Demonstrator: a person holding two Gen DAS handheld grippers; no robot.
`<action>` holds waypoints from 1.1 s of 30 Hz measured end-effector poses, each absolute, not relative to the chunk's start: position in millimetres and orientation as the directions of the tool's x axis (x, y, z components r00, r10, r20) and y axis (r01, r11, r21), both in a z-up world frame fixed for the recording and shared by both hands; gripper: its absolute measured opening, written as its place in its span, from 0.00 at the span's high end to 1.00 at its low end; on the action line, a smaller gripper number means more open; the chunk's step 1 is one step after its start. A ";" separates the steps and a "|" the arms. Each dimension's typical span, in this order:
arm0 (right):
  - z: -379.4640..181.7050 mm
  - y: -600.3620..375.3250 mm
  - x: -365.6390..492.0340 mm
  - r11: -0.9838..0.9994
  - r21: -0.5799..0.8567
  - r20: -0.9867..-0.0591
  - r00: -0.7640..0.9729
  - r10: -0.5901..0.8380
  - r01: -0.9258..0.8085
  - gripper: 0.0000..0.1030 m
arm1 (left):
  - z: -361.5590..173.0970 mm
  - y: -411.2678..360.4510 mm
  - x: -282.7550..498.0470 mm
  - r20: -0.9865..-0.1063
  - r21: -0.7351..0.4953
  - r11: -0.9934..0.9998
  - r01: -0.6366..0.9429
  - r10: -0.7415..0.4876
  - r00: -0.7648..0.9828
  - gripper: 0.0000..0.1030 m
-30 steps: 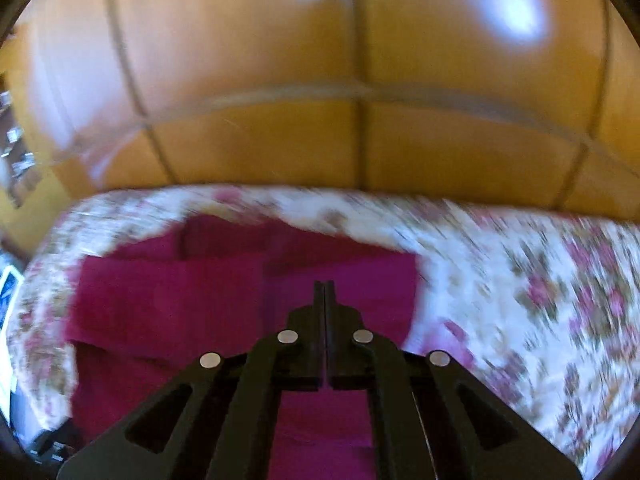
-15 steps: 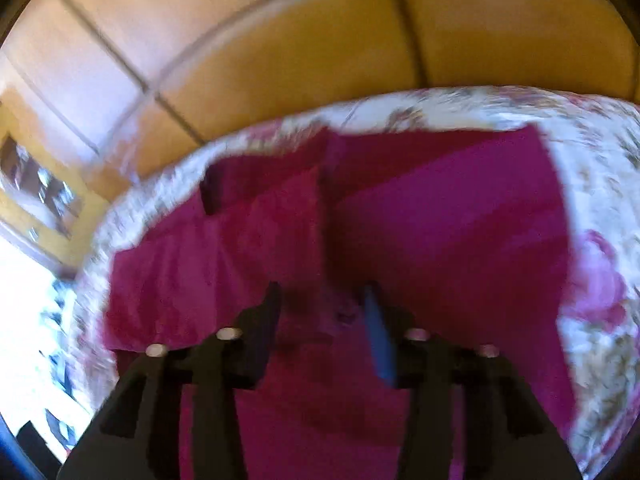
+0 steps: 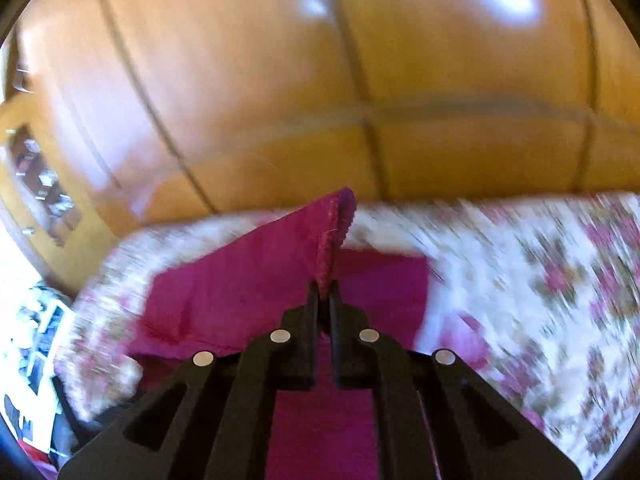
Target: Fold small clothes
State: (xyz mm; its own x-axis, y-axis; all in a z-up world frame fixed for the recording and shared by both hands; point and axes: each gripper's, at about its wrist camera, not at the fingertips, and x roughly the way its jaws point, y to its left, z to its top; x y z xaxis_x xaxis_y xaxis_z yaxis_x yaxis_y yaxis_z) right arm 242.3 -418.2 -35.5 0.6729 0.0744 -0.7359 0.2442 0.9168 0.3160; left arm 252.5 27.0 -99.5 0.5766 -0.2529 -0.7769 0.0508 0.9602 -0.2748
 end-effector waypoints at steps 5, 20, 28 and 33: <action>-95.7 -435.8 236.4 0.902 0.268 -0.818 0.575 0.027 0.339 0.96 | -87.1 30.3 240.7 -0.777 -0.214 0.976 0.028 -0.188 0.601 0.67; -42.9 -381.4 253.3 0.961 0.226 -0.713 0.699 0.051 0.160 0.48 | -35.0 -53.9 276.9 -0.620 -0.114 0.948 0.296 -0.301 0.725 0.61; -123.1 -367.7 285.5 0.978 0.098 -0.742 0.668 -0.054 0.187 0.40 | -112.7 -61.0 321.5 -0.753 -0.027 0.966 0.259 -0.190 0.629 0.61; -123.1 -366.7 284.6 0.981 0.114 -0.742 0.670 -0.021 0.156 0.28 | -108.3 -61.5 316.2 -0.750 -0.011 0.970 0.245 -0.170 0.639 0.61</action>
State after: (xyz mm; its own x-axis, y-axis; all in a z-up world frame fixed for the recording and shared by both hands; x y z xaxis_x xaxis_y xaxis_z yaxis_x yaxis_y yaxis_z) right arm 284.6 -366.7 -123.1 0.6698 -0.0205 -0.7423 0.1561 0.9812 0.1138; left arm 316.2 -61.5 -108.3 0.6393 -0.1699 -0.7500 0.2448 0.9695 -0.0110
